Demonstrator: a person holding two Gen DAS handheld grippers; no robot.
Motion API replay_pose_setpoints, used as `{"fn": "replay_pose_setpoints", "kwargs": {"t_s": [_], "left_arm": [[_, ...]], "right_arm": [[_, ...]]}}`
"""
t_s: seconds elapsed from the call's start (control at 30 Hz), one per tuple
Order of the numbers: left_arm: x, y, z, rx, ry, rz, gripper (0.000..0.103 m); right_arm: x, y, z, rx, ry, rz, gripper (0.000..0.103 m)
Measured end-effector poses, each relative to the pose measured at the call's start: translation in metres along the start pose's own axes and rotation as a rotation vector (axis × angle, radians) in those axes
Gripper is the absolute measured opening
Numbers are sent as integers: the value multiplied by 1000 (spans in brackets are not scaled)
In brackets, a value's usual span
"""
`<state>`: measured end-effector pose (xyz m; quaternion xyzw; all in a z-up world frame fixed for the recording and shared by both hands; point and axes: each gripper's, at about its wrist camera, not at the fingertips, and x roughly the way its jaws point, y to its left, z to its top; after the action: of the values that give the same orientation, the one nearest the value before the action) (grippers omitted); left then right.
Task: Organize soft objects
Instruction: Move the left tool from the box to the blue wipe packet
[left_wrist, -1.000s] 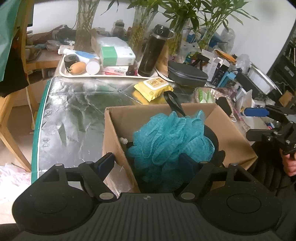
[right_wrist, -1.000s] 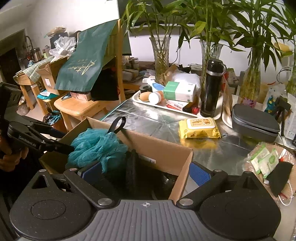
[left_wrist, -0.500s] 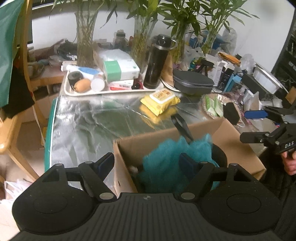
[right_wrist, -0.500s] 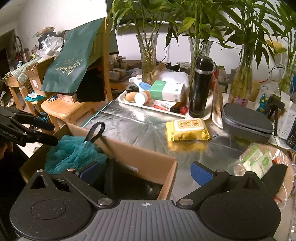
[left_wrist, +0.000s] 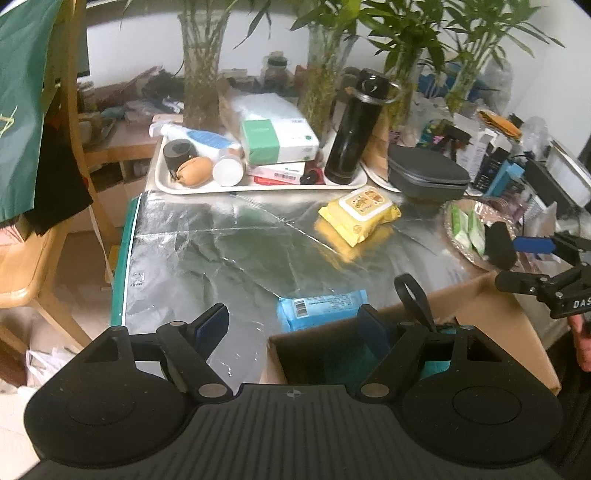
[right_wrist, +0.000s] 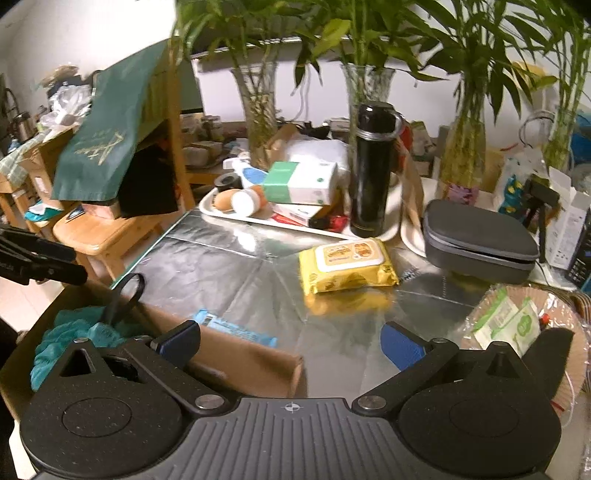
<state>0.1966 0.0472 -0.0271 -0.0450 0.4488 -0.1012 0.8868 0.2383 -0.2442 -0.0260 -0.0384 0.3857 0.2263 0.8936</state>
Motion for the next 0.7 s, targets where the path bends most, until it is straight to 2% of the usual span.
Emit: {"fn": "replay_pose_setpoints", "kwargs": {"t_s": [0.13, 0.37, 0.7], "left_arm": [[5, 5, 13, -49, 37, -16, 76], [26, 16, 32, -97, 159, -23, 76], [49, 15, 44, -70, 248, -26, 76]], "right_arm": [[7, -8, 11, 23, 39, -1, 103], [29, -28, 25, 106, 143, -3, 103], [55, -42, 29, 142, 220, 1, 103]]}}
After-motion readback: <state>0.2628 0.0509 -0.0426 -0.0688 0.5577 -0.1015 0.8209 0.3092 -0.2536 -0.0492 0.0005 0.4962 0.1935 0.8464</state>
